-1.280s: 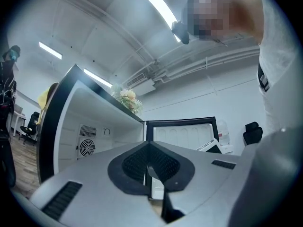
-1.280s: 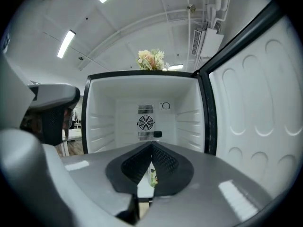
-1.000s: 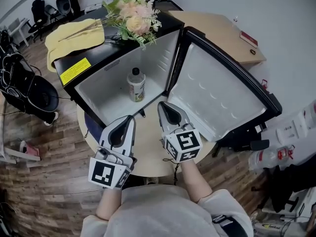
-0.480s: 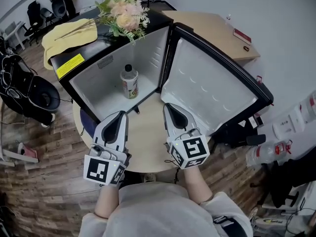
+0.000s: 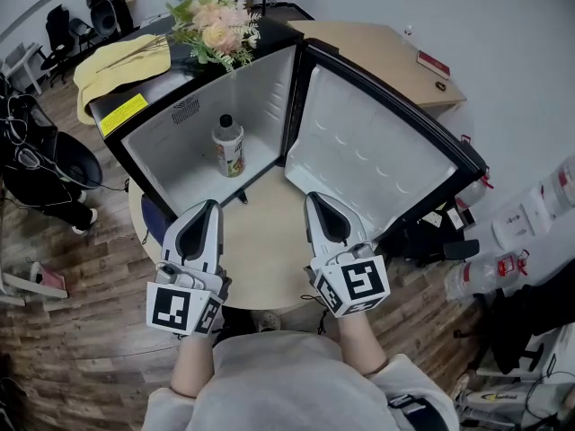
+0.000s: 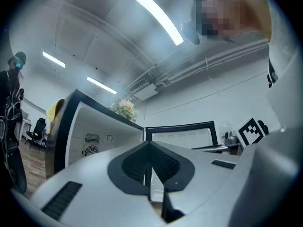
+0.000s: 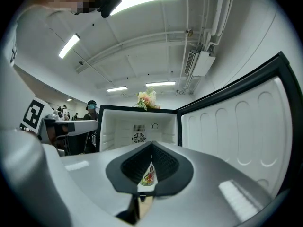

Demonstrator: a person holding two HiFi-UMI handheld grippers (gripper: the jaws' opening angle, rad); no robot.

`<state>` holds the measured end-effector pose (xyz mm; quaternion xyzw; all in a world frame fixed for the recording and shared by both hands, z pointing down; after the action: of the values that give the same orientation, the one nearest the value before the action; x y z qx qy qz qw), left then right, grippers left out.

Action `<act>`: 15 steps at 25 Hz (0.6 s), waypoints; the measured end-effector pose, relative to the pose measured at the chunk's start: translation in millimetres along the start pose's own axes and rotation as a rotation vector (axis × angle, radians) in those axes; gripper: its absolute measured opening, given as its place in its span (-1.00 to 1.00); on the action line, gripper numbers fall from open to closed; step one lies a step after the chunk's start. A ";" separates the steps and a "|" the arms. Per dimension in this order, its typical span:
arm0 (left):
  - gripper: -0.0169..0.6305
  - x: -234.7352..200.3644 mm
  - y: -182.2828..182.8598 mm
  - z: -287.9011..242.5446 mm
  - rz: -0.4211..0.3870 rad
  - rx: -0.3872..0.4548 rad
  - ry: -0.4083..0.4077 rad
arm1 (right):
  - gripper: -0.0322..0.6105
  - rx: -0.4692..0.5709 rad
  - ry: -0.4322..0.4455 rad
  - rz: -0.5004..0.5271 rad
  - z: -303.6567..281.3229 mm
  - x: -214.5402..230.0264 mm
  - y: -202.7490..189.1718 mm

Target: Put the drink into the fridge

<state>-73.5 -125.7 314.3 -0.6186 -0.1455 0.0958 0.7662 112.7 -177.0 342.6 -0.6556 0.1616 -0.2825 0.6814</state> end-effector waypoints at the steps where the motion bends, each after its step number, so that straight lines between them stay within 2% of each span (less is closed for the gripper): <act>1: -0.92 0.7 0.8 0.9 0.000 0.001 0.002 | -0.87 0.004 -0.003 -0.002 2.8 0.3 1.5; 15: -0.92 4.3 4.2 12.1 0.000 0.009 0.027 | -0.87 0.011 0.013 0.014 12.6 -6.8 4.2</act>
<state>-73.4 -112.2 313.0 -0.6165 -0.1347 0.0882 0.7707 115.5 -162.9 338.5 -0.6488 0.1692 -0.2828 0.6859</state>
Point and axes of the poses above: the fingertips, and each gripper's own axes: z backward along the fingers, x to its right, y out of its top, the point moved 4 cm from there along z, backward along the fingers, and after that the axes turned 7 degrees about -z, right-handed, at the moved point
